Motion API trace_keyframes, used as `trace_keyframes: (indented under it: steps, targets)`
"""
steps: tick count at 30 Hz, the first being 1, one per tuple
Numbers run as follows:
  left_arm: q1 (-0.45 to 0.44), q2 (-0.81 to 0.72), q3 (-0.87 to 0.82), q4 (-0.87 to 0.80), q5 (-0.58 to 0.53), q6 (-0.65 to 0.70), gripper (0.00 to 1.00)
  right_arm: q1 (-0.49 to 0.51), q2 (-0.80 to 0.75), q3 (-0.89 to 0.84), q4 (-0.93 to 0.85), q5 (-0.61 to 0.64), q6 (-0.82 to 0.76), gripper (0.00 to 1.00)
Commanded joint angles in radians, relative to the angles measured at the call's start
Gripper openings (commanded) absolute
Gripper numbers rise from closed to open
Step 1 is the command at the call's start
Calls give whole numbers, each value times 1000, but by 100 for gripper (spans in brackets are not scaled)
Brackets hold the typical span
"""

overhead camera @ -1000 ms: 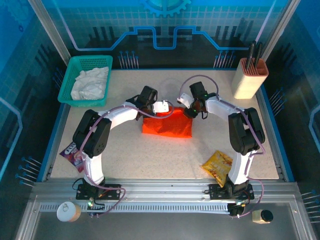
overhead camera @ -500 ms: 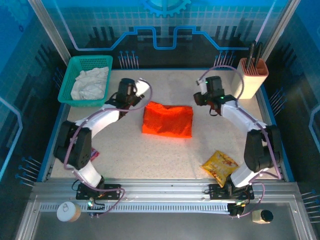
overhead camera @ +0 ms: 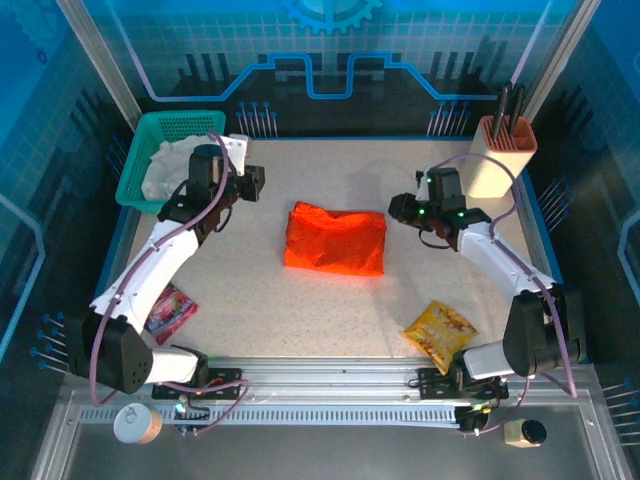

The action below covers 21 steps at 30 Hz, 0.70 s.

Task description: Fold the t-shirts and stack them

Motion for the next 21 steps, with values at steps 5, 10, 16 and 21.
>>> trace_keyframes:
  steps: [5,10,16,21]
  targets:
    - [-171,180,-3,-114,279,-149,0,53,166,21,73,-136,111,0]
    - [-212,397,62,-68,339,-162,0,57,335,104,92,-149,118,0]
    - [-186,559,120,-17,296,-138,0,46,472,176,143,-172,126,0]
    - [-102,632,117,117,335,-219,0,30,537,188,169,-179,137,0]
